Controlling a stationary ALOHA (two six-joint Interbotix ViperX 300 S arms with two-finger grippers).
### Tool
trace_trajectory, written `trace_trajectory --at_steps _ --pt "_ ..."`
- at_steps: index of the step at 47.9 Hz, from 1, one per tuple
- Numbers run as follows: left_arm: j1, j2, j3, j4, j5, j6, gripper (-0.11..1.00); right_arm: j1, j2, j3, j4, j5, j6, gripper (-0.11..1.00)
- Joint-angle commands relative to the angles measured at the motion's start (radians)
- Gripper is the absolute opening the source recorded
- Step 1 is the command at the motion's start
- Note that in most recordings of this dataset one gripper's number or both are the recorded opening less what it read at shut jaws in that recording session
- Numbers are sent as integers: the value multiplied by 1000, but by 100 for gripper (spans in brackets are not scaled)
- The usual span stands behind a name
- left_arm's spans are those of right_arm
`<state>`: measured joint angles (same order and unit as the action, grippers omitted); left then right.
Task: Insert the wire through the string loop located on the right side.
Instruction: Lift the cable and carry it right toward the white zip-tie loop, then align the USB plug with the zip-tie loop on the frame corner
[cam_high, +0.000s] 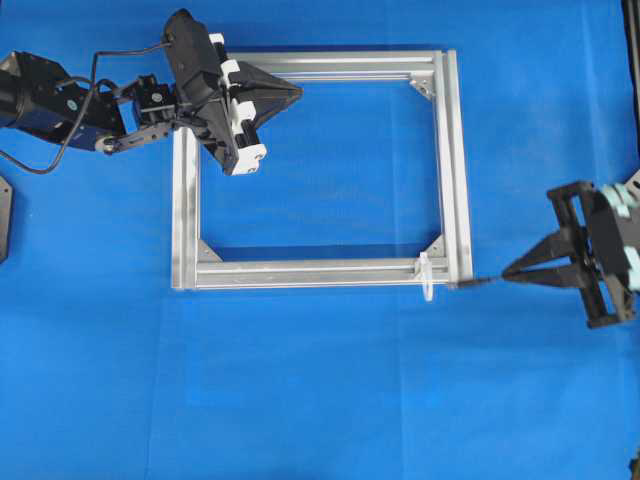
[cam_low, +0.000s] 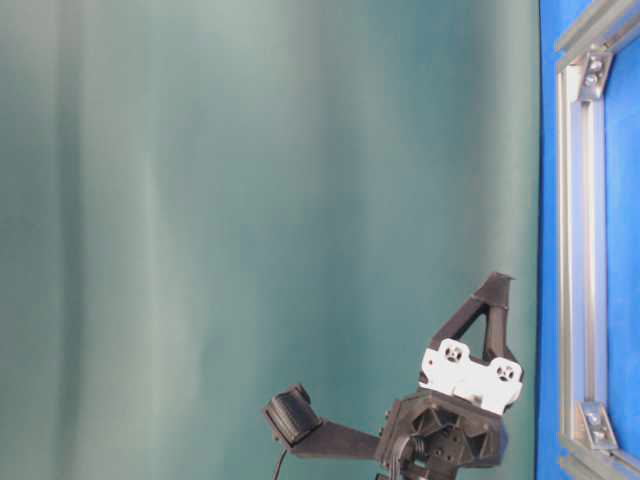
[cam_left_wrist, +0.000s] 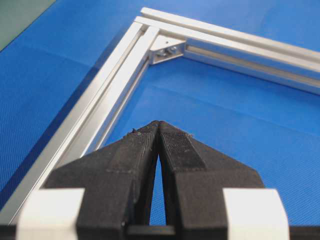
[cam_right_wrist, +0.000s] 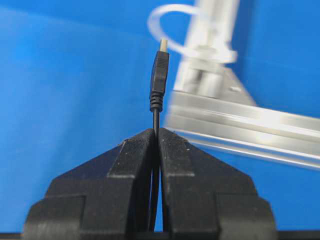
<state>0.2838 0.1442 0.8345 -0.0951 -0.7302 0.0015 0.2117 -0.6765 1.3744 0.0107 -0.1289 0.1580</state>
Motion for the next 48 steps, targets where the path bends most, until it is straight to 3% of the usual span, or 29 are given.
trace_trajectory --at_steps 1,48 --pt "2 -29 -15 2 -5 2 0 -31 11 -11 -2 -21 -3 -3" --pt "2 -31 -12 3 -5 3 0 -46 72 -12 -2 -74 -5 -3"
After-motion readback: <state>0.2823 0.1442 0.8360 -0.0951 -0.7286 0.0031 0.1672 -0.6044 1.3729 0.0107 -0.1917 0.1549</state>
